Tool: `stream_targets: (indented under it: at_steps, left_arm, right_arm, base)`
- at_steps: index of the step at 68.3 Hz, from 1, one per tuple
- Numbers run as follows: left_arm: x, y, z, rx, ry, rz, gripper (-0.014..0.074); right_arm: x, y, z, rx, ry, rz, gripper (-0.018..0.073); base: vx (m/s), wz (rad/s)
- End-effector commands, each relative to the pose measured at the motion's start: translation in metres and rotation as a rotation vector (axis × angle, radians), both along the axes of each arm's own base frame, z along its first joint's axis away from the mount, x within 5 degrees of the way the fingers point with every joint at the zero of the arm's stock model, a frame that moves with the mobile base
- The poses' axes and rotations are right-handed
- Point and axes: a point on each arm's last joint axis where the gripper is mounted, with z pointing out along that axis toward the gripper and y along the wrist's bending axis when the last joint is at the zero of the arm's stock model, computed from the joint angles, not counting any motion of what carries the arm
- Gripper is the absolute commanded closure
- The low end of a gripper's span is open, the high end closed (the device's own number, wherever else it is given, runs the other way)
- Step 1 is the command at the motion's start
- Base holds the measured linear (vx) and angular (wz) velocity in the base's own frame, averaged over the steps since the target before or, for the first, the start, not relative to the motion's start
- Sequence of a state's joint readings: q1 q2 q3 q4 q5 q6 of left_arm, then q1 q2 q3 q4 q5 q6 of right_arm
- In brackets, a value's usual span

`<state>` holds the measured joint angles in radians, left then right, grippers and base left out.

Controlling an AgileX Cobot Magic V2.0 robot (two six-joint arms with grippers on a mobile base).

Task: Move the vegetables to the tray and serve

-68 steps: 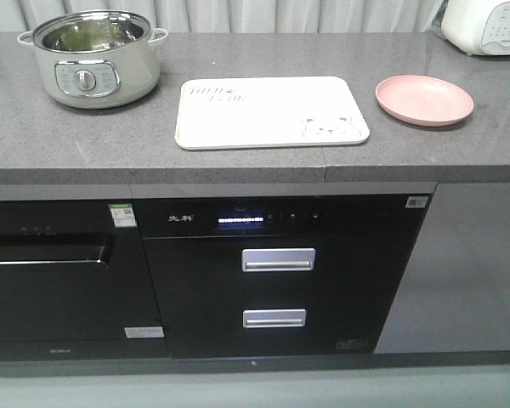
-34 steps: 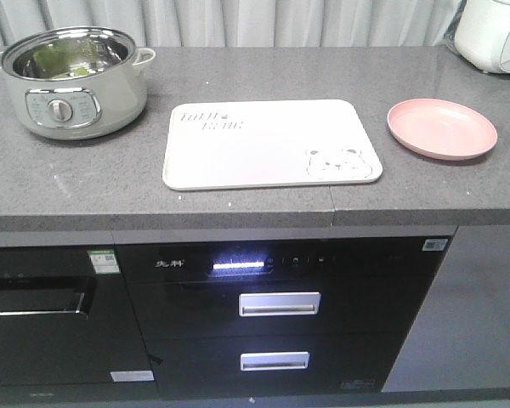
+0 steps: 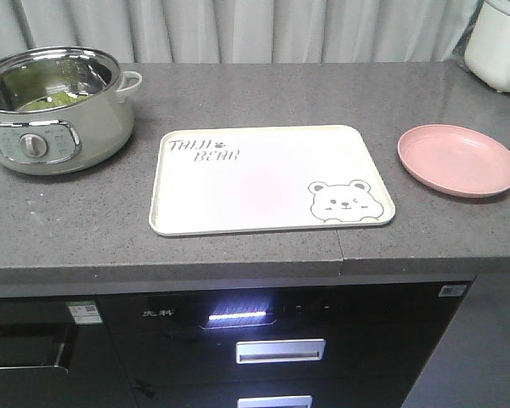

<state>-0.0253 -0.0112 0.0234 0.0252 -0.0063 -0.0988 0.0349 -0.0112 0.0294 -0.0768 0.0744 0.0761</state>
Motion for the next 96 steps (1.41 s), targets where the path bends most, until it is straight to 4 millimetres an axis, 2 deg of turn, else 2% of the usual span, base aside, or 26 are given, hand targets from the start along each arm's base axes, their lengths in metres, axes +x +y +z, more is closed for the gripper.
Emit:
stream_targets:
  at_steps: [1,96]
  left_arm:
    - [-0.0007,0.0000,-0.0014,-0.019,-0.061,-0.001,0.0604]
    - [-0.0007,0.0000,-0.0014,-0.019,-0.061,-0.001,0.0604]
  right_arm:
    - [0.0000,0.0002,0.0041,-0.004,-0.068,0.001,0.0566]
    - [0.0000,0.0002,0.0041,-0.004,-0.068,0.001,0.0566]
  base:
    - [0.17,-0.01]
    - [0.10,0.01]
